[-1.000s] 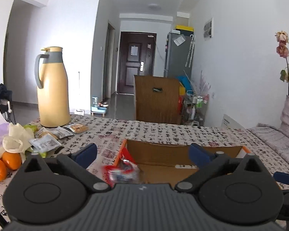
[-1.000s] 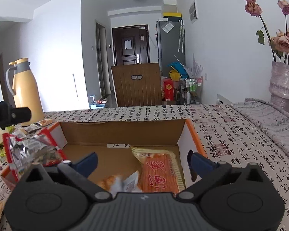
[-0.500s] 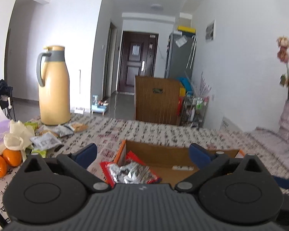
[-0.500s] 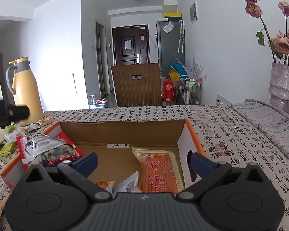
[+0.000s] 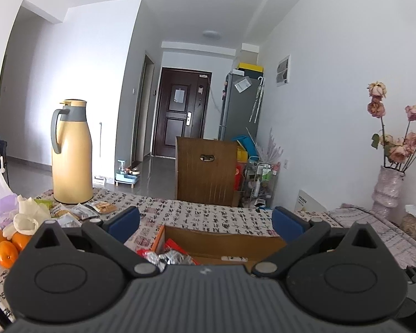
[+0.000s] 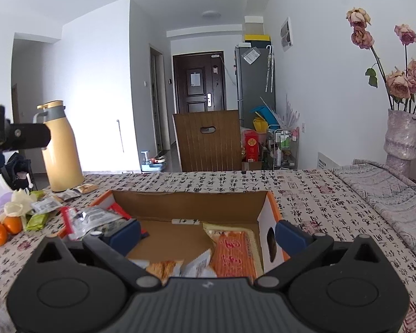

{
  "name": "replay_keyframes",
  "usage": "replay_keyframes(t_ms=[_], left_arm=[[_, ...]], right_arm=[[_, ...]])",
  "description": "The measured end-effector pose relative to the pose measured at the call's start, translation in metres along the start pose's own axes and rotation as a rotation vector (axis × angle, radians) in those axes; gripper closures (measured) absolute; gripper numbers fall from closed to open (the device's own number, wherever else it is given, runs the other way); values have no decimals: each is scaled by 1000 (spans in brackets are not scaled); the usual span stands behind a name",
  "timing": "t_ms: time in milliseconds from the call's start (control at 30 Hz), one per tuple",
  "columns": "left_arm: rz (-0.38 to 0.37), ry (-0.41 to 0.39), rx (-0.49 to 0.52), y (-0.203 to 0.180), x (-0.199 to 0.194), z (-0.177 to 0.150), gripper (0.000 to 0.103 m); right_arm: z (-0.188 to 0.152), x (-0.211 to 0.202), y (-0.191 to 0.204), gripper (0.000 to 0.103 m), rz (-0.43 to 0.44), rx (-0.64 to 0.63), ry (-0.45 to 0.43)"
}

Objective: Organize snacks
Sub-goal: 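Move both tools back over the snack pile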

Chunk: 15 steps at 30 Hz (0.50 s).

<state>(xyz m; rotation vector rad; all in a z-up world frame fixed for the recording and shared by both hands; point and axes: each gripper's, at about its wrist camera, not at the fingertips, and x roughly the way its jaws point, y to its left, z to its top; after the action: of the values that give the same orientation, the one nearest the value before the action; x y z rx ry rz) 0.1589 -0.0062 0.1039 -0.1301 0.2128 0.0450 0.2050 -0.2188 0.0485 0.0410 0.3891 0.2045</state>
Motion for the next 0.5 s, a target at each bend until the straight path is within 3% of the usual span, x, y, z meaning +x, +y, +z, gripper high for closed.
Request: replay_keyframes(t_ms=[500], left_arm=[[-3,79,6,18,-56,-40,0]], right_arm=[[-44,-66,-1,0,29,-29,50]])
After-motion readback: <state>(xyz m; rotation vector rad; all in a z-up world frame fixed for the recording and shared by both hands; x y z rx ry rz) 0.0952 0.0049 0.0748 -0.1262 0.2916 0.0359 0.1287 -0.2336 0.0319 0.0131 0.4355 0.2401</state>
